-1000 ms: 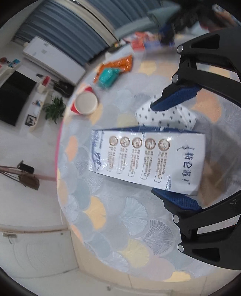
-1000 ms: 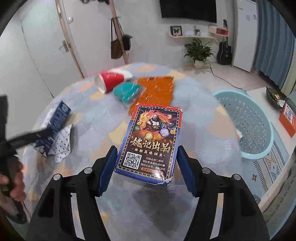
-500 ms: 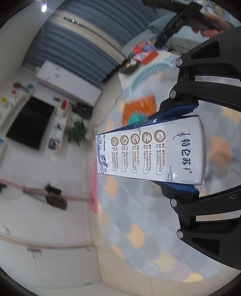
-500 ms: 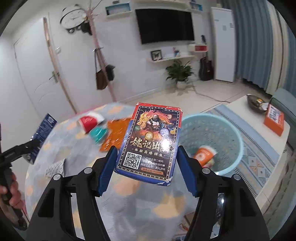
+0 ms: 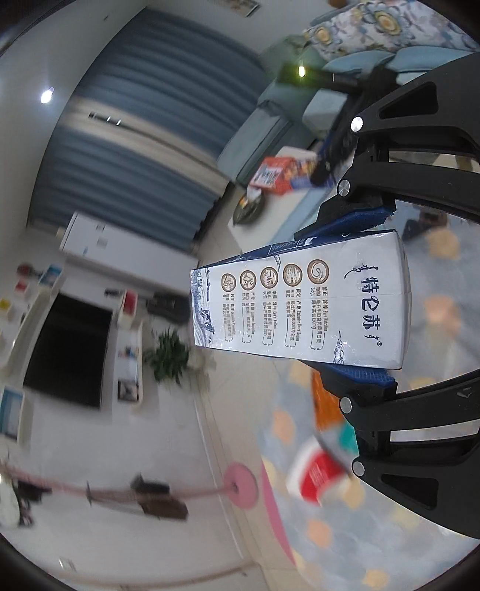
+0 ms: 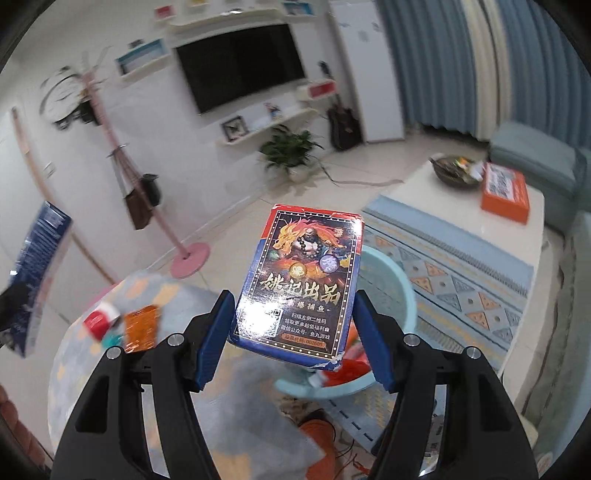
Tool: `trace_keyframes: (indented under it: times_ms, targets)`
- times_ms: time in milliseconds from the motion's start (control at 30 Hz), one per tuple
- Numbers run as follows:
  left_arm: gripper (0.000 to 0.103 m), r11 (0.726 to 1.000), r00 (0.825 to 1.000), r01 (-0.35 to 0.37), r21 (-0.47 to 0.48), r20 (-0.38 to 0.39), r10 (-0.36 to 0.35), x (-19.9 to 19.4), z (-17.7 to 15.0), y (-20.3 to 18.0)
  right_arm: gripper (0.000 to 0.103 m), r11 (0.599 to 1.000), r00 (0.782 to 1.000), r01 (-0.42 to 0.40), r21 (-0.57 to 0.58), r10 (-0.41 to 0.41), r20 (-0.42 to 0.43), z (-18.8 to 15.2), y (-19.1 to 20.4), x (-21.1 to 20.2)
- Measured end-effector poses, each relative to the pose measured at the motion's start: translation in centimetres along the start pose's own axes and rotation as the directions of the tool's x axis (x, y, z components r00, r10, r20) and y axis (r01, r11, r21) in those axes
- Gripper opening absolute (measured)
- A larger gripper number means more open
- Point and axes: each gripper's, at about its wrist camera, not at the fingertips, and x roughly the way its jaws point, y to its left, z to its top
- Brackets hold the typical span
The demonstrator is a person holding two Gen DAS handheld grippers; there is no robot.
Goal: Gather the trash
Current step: 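Carry carton and card box over the blue basket and open both tools, then grasp the red-white paper cup with the left tool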
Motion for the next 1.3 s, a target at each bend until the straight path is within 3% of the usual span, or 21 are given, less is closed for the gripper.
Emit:
trace_keyframes:
  times_ms: [300, 667, 800, 867, 967, 1100, 1300]
  targets:
    - [0.056, 0.998, 0.994, 0.046, 0.041, -0.101, -0.042, 10.5, 0.5, -5.4, 0.063, 0.995, 0.993, 0.062, 0.077, -0.054, -0.1, 0.4, -4.1, 6.3]
    - [0.056, 0.999, 0.976, 0.046, 0.022, -0.214, -0.04, 18.3, -1.3, -4.6, 0.063, 0.987, 0.974, 0.098, 0.124, -0.07, -0.215, -1.2, -5.9, 11.9]
    - [0.056, 0.999, 0.969, 0.05, 0.01, -0.244, -0.046, 19.3, -1.7, -4.0, 0.063, 0.984, 0.966, 0.106, 0.142, -0.069, -0.247, -1.7, -6.5, 12.8]
    - [0.066, 0.998, 0.964, 0.063, 0.002, -0.261, -0.06, 19.5, -1.8, -3.9, 0.063, 0.983, 0.965, 0.104, 0.15, -0.064, -0.254, -1.8, -6.8, 12.9]
    - [0.071, 0.998, 0.96, 0.059, -0.006, -0.275, -0.058, 19.4, -2.2, -3.4, 0.063, 0.981, 0.965, 0.094, 0.169, -0.048, -0.256, -2.1, -7.2, 12.4]
    - [0.071, 0.998, 0.959, 0.063, -0.023, -0.277, -0.067, 17.8, -2.5, -2.4, 0.063, 0.982, 0.969, 0.077, 0.171, -0.033, -0.246, -2.3, -7.0, 11.0]
    - [0.071, 0.998, 0.971, 0.062, -0.025, -0.229, -0.066, 13.5, -2.6, -1.9, 0.063, 0.989, 0.978, 0.017, 0.148, 0.015, -0.209, -2.0, -4.9, 7.6]
